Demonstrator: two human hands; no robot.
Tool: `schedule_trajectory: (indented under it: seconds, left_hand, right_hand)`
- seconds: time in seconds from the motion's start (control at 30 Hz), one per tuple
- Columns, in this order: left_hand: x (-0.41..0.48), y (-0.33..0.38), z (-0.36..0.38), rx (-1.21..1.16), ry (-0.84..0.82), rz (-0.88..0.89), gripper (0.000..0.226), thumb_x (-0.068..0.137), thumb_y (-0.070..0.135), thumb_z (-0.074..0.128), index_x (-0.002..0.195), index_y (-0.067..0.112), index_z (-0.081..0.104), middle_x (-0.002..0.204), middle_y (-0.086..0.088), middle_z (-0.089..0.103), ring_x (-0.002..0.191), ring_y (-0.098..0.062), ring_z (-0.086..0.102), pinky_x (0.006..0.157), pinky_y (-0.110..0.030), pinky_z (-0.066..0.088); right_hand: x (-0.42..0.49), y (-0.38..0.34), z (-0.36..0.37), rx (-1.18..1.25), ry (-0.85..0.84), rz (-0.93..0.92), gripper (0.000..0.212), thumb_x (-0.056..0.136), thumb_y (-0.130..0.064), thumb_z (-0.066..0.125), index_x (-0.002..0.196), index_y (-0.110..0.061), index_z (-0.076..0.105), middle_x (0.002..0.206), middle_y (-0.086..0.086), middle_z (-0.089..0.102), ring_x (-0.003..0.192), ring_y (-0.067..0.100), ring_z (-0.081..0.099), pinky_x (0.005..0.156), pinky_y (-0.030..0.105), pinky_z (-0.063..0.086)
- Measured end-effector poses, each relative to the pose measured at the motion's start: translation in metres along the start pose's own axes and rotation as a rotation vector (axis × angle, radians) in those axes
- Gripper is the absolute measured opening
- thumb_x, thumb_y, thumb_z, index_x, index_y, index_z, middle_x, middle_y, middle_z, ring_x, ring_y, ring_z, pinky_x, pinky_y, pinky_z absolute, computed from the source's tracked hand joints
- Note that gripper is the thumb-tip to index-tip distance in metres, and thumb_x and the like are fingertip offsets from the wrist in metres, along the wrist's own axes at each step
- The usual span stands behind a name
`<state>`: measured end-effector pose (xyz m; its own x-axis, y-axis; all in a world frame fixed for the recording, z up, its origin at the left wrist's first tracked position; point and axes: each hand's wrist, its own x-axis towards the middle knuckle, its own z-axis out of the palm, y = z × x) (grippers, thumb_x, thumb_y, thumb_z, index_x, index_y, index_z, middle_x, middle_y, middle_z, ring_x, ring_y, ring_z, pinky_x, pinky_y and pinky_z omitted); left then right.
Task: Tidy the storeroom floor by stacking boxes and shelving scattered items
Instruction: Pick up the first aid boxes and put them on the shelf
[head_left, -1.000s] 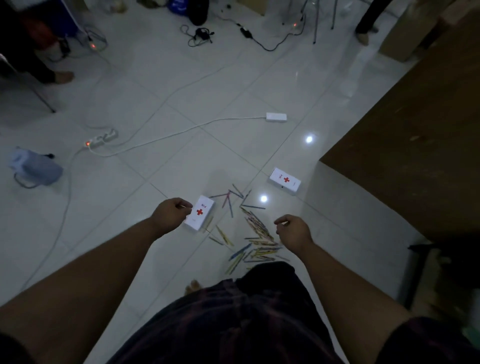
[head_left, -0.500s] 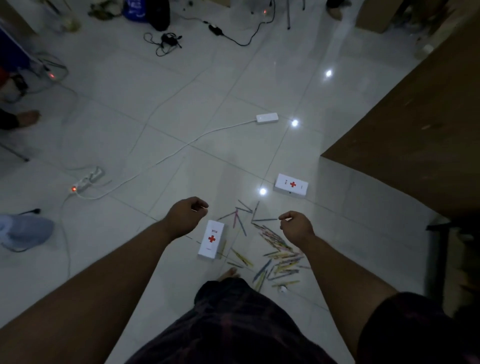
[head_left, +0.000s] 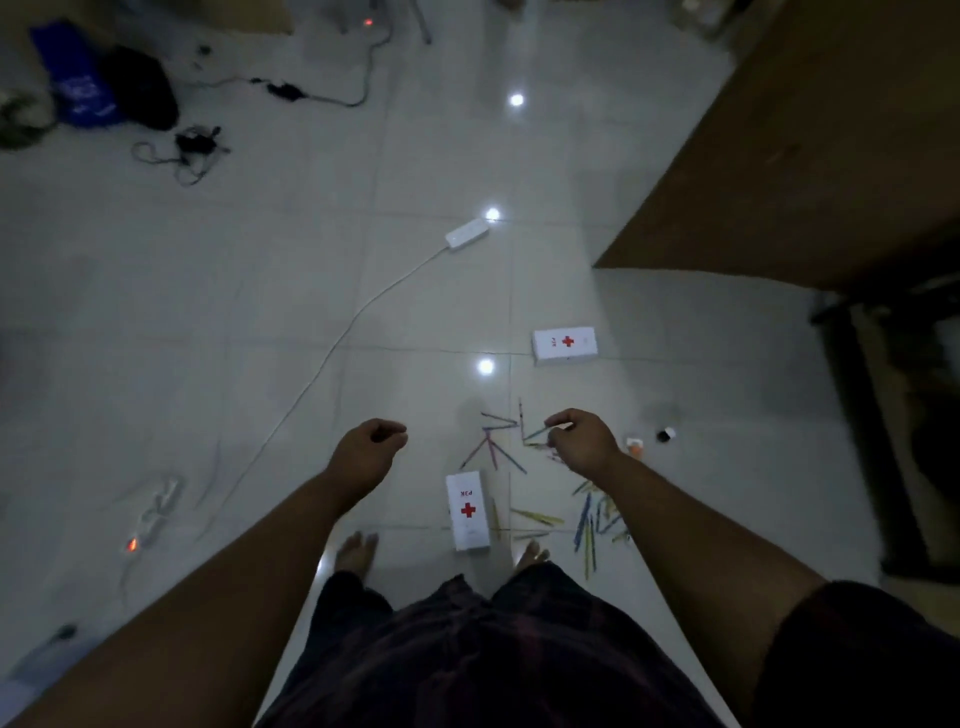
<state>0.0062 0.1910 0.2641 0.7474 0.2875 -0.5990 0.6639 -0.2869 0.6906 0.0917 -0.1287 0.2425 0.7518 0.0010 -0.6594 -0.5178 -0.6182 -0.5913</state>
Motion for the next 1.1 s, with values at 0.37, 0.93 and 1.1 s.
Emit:
schedule_trajectory:
  seconds: [0.37, 0.93, 1.1]
  left_hand:
    - [0.042, -0.022, -0.07, 0.133, -0.379, 0.008, 0.018, 0.096, 0.022, 0.068, 0.111, 0.014, 0.071, 0.107, -0.009, 0.071, 0.087, -0.02, 0.065, 0.067, -0.029, 0.049]
    - [0.126, -0.125, 0.071, 0.434, -0.466, 0.1, 0.018, 0.091, 0.02, 0.074, 0.107, 0.017, 0.068, 0.091, -0.008, 0.072, 0.076, -0.023, 0.065, 0.073, -0.03, 0.05]
    - [0.211, -0.208, 0.141, 0.524, -0.464, 0.153, 0.024, 0.092, 0.024, 0.072, 0.115, 0.017, 0.067, 0.106, -0.005, 0.069, 0.083, -0.017, 0.064, 0.076, -0.03, 0.05]
  right_hand:
    - [-0.121, 0.009, 0.106, 0.387, 0.353, 0.306, 0.013, 0.093, -0.01, 0.062, 0.097, -0.019, 0.069, 0.085, 0.011, 0.073, 0.05, 0.013, 0.052, 0.048, 0.025, 0.04]
    - [-0.045, 0.158, 0.22, 0.564, 0.352, 0.516, 0.016, 0.088, -0.018, 0.065, 0.103, -0.022, 0.072, 0.066, 0.004, 0.064, 0.054, 0.02, 0.054, 0.06, 0.032, 0.046]
    - [0.049, 0.242, 0.286, 0.738, 0.353, 0.614, 0.024, 0.089, -0.02, 0.068, 0.112, -0.024, 0.07, 0.076, 0.006, 0.066, 0.061, 0.021, 0.057, 0.067, 0.035, 0.055]
